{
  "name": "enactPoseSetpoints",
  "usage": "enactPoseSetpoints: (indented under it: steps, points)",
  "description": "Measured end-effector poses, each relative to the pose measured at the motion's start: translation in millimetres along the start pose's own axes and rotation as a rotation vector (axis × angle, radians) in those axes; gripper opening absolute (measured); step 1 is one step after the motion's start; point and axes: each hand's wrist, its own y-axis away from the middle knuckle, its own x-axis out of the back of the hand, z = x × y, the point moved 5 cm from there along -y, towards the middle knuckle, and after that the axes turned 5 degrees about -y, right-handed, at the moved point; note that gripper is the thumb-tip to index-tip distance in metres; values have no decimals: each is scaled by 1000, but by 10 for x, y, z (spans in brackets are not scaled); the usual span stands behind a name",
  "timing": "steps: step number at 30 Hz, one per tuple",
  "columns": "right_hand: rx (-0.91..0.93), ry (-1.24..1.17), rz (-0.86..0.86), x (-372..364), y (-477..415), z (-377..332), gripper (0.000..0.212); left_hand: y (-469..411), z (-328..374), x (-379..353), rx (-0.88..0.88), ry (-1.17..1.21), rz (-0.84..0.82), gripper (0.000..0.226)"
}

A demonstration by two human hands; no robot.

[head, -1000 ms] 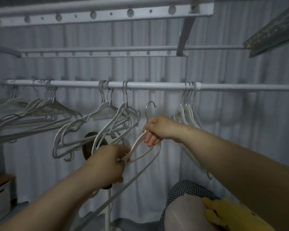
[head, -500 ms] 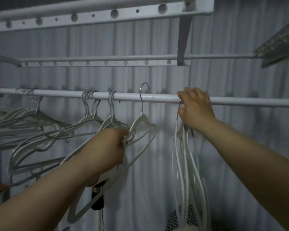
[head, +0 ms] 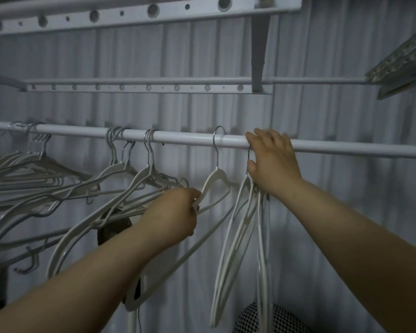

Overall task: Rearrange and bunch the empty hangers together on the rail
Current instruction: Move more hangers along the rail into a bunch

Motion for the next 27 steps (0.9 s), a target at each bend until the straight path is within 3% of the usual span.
enactPoseSetpoints:
  steps: [11,19,27]
  points:
    - [8,19,-5,6,-11,-30,57,-129,34,-127,-7,18,-52,25]
    - [-36,-19,-7,29,-15,-93,58,49,-115,18,-43,-33,-26,38]
    - [-31,-1,65,108,-128,-607,55,372,-723,670,-63,33,250,28]
